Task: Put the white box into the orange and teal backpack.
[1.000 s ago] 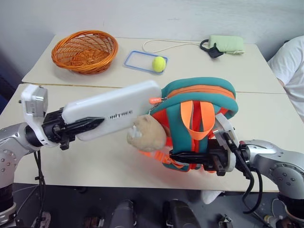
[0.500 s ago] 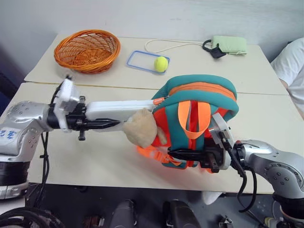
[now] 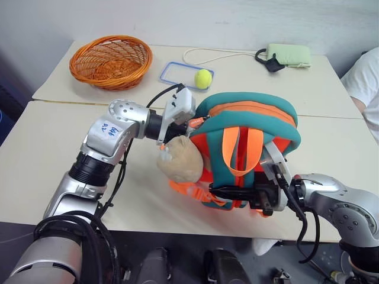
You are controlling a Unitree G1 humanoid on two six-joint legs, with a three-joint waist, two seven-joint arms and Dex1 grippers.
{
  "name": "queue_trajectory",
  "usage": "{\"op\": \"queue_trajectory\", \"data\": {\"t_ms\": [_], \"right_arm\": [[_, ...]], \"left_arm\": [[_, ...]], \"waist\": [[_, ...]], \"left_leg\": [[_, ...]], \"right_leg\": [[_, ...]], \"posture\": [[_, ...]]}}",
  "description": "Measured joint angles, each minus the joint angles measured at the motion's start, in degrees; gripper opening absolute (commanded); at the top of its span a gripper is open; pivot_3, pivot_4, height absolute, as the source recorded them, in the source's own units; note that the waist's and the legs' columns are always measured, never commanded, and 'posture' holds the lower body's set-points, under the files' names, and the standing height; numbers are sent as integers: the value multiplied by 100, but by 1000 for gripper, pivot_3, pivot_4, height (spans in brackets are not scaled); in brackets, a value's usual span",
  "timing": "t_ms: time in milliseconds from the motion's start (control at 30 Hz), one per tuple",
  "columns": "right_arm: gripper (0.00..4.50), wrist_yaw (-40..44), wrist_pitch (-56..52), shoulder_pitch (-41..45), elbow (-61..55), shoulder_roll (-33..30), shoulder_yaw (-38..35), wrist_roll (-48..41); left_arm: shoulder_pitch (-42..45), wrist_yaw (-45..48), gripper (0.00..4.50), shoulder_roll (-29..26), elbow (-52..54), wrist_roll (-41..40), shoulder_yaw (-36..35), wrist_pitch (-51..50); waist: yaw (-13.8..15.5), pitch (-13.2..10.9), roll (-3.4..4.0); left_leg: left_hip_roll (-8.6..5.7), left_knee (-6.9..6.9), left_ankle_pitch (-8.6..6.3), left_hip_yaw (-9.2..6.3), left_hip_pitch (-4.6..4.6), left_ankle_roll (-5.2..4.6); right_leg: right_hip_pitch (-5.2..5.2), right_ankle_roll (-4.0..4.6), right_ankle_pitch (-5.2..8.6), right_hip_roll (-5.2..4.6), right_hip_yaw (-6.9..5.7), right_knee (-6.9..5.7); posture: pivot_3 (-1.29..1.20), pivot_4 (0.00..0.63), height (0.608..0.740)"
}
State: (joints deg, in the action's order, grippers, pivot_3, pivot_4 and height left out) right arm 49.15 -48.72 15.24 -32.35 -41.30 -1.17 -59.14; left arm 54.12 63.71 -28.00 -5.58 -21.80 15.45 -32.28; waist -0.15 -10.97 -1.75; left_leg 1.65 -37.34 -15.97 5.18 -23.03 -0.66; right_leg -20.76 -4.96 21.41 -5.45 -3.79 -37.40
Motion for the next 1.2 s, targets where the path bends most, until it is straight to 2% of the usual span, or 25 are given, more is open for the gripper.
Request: {"op": "queue_trajectory", "data": {"t_ms": [67,167,333,433,567,667,833,967,1067,1200], "right_arm": [[0,-51,24,-26,-28,73,21,22],[0,-241,185,-66,-58,345,94,212],[0,-412,409,-57,-51,515,117,557],[0,-439,597,-49,68,564,147,855],[0,-433,775,10,348,637,202,1171],[0,-349,889,12,453,646,279,1328],[0,-276,1016,-11,635,638,307,1550],[0,-182,1063,-95,659,631,340,1636],[0,-112,1062,-91,659,631,374,1644],[0,-94,1058,-60,659,631,446,1655]], "left_arm": [[-140,-47,2148,60,16,-32,-117,50],[-403,-30,3066,-42,32,-48,-373,250],[-683,666,4491,-744,-330,-278,-987,748],[-963,1209,4491,-1612,-462,-318,-1276,655],[-1434,1495,4491,-1924,-319,-589,-1728,623],[-2368,1604,4491,-2167,527,-1181,-2280,228],[-3028,603,4491,-1788,2348,-2137,-2889,-451],[-3163,-229,4491,-1393,3021,-2286,-2866,-523],[-3259,-485,4491,-1290,3217,-2144,-2537,-461],[-3262,-647,3580,-1068,3157,-1760,-2256,-67]], "waist": [[-5,0,0],[-34,-1,1],[-72,-1,3],[-132,-2,4],[-117,-2,5],[-157,-3,6],[-117,-4,7],[-128,-3,7],[-144,-3,8],[-138,-4,8]], "left_leg": [[1,-1,2,-1,0,2],[3,2,5,0,2,7],[3,4,7,0,2,11],[0,11,7,1,2,11],[-1,7,3,-3,-2,4],[0,15,-1,-3,-2,0],[-3,4,0,-19,3,1],[-6,15,0,-16,25,2],[-4,24,3,-13,27,9],[-3,24,3,-10,30,11]], "right_leg": [[0,0,0,0,0,-1],[-4,0,0,1,1,-4],[-7,1,0,2,-1,-6],[-7,1,0,0,0,-6],[-4,1,0,-5,-2,-6],[-4,1,0,-7,2,-9],[10,1,0,-11,-1,2],[23,1,0,-10,3,0],[20,1,0,-4,4,-1],[20,1,0,-2,5,-1]], "posture": [[0,150,740],[0,150,740],[0,150,740],[0,150,740],[0,150,740],[0,150,740],[0,150,740],[0,150,740],[0,150,740],[0,150,740]]}}
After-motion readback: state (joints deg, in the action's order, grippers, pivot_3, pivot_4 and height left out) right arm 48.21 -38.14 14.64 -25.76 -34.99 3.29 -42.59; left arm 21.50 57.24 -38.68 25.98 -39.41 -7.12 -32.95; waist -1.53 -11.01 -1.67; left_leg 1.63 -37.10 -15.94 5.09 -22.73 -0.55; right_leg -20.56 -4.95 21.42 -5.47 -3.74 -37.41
